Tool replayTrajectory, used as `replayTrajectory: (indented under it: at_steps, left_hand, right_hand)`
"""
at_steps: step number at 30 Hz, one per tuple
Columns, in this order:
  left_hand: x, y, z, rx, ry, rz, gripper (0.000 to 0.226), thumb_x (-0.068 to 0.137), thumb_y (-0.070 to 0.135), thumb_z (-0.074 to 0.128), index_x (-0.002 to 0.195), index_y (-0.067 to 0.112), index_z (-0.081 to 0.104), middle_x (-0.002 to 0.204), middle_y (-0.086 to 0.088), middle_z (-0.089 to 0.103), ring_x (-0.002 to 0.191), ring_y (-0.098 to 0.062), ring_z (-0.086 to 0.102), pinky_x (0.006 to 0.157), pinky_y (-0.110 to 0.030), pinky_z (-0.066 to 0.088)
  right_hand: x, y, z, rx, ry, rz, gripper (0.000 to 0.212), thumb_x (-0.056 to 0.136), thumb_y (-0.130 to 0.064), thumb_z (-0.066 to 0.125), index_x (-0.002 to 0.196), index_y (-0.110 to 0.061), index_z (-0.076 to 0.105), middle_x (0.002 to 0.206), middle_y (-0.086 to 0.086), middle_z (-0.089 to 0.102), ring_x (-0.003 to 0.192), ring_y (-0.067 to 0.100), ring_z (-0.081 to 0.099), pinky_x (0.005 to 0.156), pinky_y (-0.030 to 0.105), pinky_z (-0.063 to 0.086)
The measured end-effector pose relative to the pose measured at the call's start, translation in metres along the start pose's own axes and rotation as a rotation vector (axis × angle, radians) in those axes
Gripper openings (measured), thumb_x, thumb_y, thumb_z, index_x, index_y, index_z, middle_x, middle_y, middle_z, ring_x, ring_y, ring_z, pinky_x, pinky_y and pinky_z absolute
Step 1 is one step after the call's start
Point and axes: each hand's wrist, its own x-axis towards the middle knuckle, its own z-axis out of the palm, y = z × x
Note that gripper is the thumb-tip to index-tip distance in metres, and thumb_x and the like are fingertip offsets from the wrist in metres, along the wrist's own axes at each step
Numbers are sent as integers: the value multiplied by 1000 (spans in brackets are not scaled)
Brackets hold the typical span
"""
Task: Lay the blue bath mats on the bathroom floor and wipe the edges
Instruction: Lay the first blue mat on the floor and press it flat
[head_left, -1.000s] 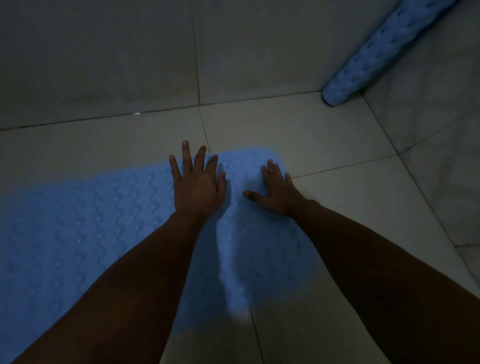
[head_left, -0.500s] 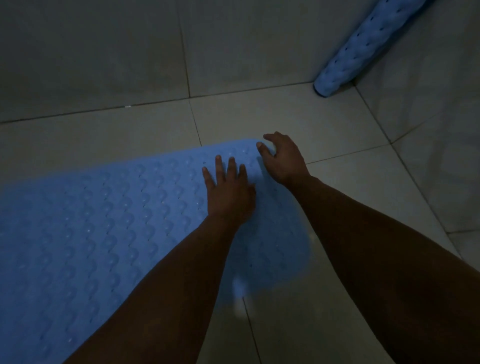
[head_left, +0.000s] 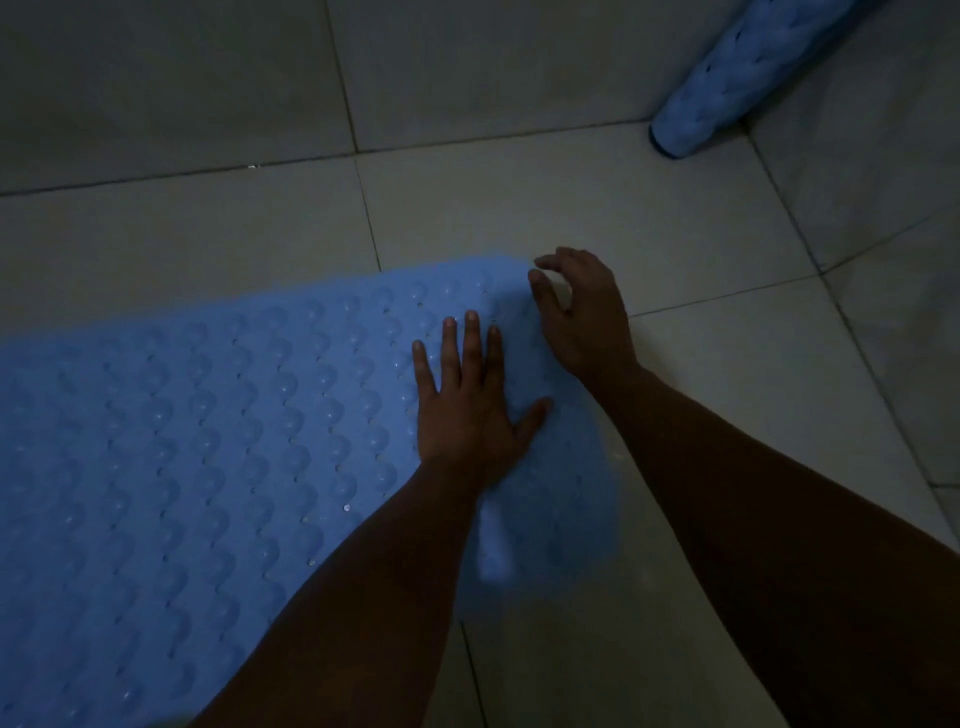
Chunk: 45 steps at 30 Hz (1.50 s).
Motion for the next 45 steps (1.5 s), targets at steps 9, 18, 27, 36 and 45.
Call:
replayTrajectory:
  at_steps: [9, 18, 27, 36, 45]
  left_hand:
    - [23, -13, -48, -198, -282, -9, 88, 95, 68, 39, 162, 16, 14, 171, -9, 0, 158, -32, -2, 126, -57, 1]
    - [-13, -80, -95, -266, 43, -167, 54, 102, 36, 47, 153, 16, 42, 151, -11, 50, 148, -34, 32, 114, -49, 36]
    - [-48, -109, -87, -165, 112, -200, 60, 104, 49, 35, 155, 19, 38, 159, -7, 42, 154, -33, 20, 117, -51, 29]
    - [-39, -120, -64, -121, 200, -189, 57, 102, 46, 31, 148, 18, 48, 156, -10, 45, 154, -35, 21, 115, -53, 31]
    - [-31, -127, -64, -141, 228, -210, 54, 101, 39, 33, 149, 17, 48, 160, -11, 40, 156, -37, 11, 121, -56, 23]
  right_hand:
    - [-8, -32, 0, 38, -9, 11, 44, 98, -49, 47, 109, -13, 70, 113, 5, 69, 116, 27, 60, 101, 40, 46]
    - [-18, -102, 11, -229, -476, 68, 49, 102, -42, 47, 143, -15, 52, 150, 10, 49, 142, 28, 41, 116, 44, 35]
    - [-92, -108, 66, -393, -534, -20, 79, 100, -56, 16, 159, -3, 15, 168, 18, 9, 156, 31, 7, 125, 55, 8]
    - [-104, -96, 81, -481, -437, -103, 89, 97, -67, 16, 160, -5, 7, 169, 13, 4, 157, 25, -3, 126, 53, -1]
    - [-97, -100, 77, -439, -488, -37, 88, 96, -69, 11, 161, -11, 7, 170, 8, 0, 157, 21, -6, 126, 51, -2]
